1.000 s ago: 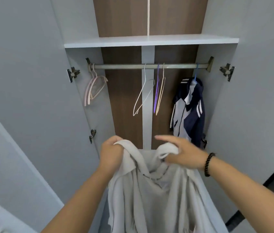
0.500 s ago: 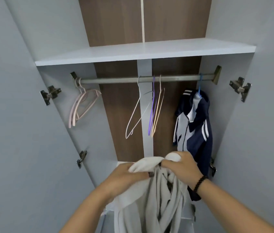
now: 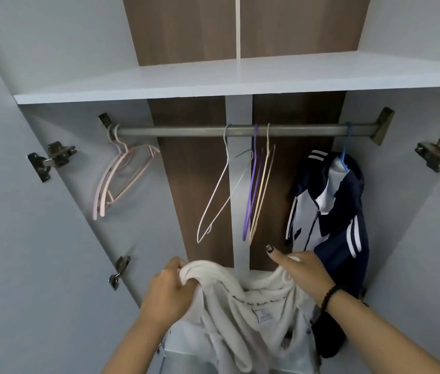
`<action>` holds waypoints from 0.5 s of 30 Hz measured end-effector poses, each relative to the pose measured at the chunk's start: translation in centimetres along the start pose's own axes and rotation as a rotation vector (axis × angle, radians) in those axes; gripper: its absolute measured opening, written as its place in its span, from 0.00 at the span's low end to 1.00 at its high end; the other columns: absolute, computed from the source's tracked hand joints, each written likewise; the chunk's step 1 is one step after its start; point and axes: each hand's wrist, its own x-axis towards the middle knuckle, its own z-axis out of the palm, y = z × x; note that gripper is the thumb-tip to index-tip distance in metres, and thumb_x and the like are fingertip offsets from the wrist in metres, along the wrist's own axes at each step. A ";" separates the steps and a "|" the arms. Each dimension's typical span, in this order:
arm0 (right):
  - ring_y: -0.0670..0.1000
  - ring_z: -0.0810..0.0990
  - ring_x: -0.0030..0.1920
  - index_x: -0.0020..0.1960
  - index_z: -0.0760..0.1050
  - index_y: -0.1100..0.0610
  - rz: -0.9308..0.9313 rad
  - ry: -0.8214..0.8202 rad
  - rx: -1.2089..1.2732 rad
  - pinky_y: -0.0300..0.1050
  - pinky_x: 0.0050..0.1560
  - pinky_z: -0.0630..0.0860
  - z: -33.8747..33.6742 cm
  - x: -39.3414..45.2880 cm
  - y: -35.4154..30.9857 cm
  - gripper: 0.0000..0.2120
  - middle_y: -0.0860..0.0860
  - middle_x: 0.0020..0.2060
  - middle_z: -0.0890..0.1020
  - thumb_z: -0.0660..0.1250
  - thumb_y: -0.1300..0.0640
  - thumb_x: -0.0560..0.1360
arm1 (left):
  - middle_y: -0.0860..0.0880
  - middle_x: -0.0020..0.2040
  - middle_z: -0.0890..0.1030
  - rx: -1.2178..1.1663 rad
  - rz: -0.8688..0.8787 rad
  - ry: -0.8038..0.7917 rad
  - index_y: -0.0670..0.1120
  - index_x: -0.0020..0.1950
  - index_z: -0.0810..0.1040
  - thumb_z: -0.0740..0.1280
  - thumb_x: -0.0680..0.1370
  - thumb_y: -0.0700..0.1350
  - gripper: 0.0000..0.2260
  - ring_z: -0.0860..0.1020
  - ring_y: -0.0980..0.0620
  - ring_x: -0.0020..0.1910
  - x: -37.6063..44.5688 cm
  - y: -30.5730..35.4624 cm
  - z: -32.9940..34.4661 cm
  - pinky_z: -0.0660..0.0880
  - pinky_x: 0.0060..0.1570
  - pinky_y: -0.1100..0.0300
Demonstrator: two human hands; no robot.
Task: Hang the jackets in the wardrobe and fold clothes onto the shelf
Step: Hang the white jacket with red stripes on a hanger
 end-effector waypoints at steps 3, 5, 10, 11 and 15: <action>0.49 0.72 0.32 0.26 0.69 0.55 0.045 0.103 0.088 0.39 0.37 0.67 -0.7 3.8 -0.6 0.18 0.51 0.27 0.73 0.74 0.55 0.69 | 0.56 0.31 0.79 -0.099 -0.008 0.030 0.54 0.40 0.72 0.72 0.71 0.43 0.09 0.78 0.54 0.35 2.3 0.1 0.8 0.68 0.32 0.68; 0.49 0.77 0.36 0.32 0.78 0.58 0.060 0.140 0.078 0.40 0.41 0.72 -1.0 6.3 -2.0 0.09 0.52 0.33 0.80 0.73 0.60 0.69 | 0.59 0.28 0.79 -0.181 0.002 0.018 0.53 0.39 0.74 0.75 0.68 0.42 0.11 0.78 0.61 0.33 4.3 0.5 1.2 0.68 0.30 0.73; 0.40 0.78 0.43 0.45 0.81 0.45 0.032 0.153 0.068 0.35 0.42 0.72 -0.7 11.4 -5.0 0.04 0.40 0.44 0.81 0.73 0.48 0.71 | 0.63 0.32 0.79 -0.314 0.115 -0.150 0.53 0.36 0.76 0.75 0.68 0.42 0.09 0.76 0.66 0.31 9.9 1.8 1.8 0.69 0.31 0.74; 0.40 0.78 0.47 0.45 0.79 0.43 0.044 0.129 0.049 0.36 0.47 0.72 -0.5 12.3 -5.5 0.05 0.39 0.45 0.80 0.72 0.45 0.71 | 0.62 0.31 0.79 -0.331 0.131 -0.181 0.52 0.35 0.76 0.75 0.68 0.42 0.09 0.76 0.65 0.31 11.0 2.1 1.9 0.69 0.31 0.73; 0.53 0.80 0.55 0.51 0.80 0.48 0.233 -0.017 0.082 0.49 0.63 0.73 0.8 15.4 -7.5 0.21 0.52 0.52 0.84 0.76 0.40 0.63 | 0.60 0.32 0.80 -0.397 0.190 -0.281 0.52 0.36 0.78 0.75 0.68 0.41 0.09 0.75 0.64 0.30 14.4 3.4 2.7 0.70 0.32 0.71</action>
